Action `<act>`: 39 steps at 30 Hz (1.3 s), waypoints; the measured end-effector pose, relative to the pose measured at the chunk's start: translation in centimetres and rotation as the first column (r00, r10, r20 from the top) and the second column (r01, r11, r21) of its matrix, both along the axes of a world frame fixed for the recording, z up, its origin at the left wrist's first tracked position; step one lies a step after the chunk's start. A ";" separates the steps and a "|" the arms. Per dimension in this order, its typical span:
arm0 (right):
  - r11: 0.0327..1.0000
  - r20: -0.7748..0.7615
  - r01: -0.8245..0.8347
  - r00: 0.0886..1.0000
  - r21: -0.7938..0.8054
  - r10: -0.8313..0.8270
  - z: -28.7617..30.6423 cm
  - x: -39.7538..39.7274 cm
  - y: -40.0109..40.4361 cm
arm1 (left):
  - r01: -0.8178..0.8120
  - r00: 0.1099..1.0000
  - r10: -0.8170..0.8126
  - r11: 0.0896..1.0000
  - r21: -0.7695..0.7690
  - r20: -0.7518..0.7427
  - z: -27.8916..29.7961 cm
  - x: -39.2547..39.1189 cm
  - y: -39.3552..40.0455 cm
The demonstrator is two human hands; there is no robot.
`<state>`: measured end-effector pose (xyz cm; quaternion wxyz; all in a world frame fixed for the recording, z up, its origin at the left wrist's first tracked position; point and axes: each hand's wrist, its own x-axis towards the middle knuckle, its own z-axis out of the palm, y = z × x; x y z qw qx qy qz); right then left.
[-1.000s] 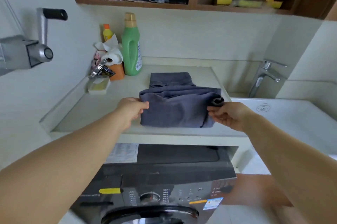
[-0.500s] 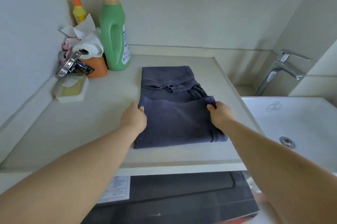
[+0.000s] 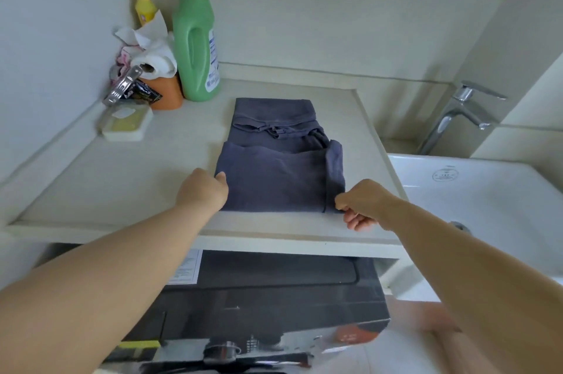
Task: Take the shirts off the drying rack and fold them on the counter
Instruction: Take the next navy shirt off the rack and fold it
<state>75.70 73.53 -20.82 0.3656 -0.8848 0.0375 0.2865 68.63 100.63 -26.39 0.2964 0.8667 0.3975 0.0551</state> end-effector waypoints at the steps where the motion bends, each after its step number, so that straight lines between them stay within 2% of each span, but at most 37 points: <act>1: 1.000 0.016 -0.005 1.000 0.017 0.005 -0.3 -0.3 -0.1 | 0.000 1.000 0.000 1.000 0.015 -0.001 0.1 -0.5 -0.6; 4: 0.999 0.117 0.023 0.993 0.043 -0.028 -1.1 -0.8 0.4 | -0.005 1.000 0.005 1.000 0.013 0.015 0.5 -1.5 -2.0; 7: 0.988 0.303 -0.012 0.951 -0.156 0.059 -1.2 -1.6 1.4 | -0.014 0.999 0.014 1.000 -0.017 0.029 0.6 -1.8 -2.5; 9: 0.969 0.375 -0.031 0.919 -0.247 0.125 -1.2 -1.9 1.9 | -0.006 0.999 0.006 1.000 -0.005 0.033 0.5 -1.8 -2.4; 12: 0.944 0.408 -0.055 0.892 -0.324 0.192 -1.4 -2.2 2.2 | 0.022 0.999 -0.022 0.999 0.023 0.039 0.3 -1.9 -2.1; 15: 0.946 0.406 -0.051 0.895 -0.321 0.186 -1.1 -1.8 1.3 | 0.025 0.996 -0.025 1.000 0.001 0.091 0.4 -1.8 -1.8; 19: 0.908 0.525 0.071 0.833 -0.412 0.173 1.7 -0.2 -2.0 | -0.044 0.989 0.044 0.999 -0.006 0.142 1.2 -1.5 -0.1; 21: 0.884 0.517 0.130 0.845 -0.449 0.138 2.4 1.0 -4.6 | -0.045 0.995 0.044 0.999 0.017 0.090 1.5 -1.4 1.4; 22: 0.879 0.459 0.128 0.882 -0.459 0.111 2.4 1.4 -5.9 | -0.020 0.999 0.019 0.999 0.037 0.026 1.5 -1.5 1.9; 24: 0.912 0.305 0.092 0.952 -0.401 0.038 1.6 1.9 -7.0 | 0.043 0.996 -0.039 0.998 0.049 -0.083 1.5 -1.6 2.3; 25: 0.946 0.256 0.086 0.967 -0.312 -0.004 1.2 1.7 -6.5 | 0.067 0.992 -0.062 0.997 0.047 -0.108 1.6 -1.6 2.2; 28: 0.993 0.174 0.101 0.981 -0.068 -0.088 0.3 1.1 -2.9 | 0.079 0.991 -0.074 0.996 0.037 -0.112 1.8 -1.4 1.1; 31: 0.998 -0.021 0.046 0.999 0.031 -0.045 -0.8 -0.2 0.9 | 0.082 0.992 -0.077 0.996 0.043 -0.099 1.9 -1.4 0.0; 32: 0.998 0.010 0.042 0.999 0.039 -0.043 -1.2 -0.4 1.7 | 0.079 0.994 -0.075 0.996 0.047 -0.085 1.9 -1.5 -0.1; 33: 0.999 0.121 0.036 0.992 0.018 -0.038 -1.6 -0.3 2.2 | 0.077 0.995 -0.073 0.995 0.056 -0.071 1.8 -1.7 -0.1; 35: 0.996 0.380 0.087 0.922 -0.028 -0.070 -1.7 -0.2 2.3 | 0.087 0.996 -0.084 0.993 0.084 -0.036 1.5 -1.9 -0.3; 37: 0.989 0.477 0.131 0.867 0.062 -0.145 -1.1 -0.2 2.3 | 0.099 0.995 -0.099 0.988 0.119 -0.006 1.4 -2.3 -0.3; 39: 0.990 0.548 0.101 0.825 0.094 -0.137 -0.6 0.2 1.7 | 0.104 0.994 -0.106 0.982 0.159 0.005 1.1 -2.3 -0.4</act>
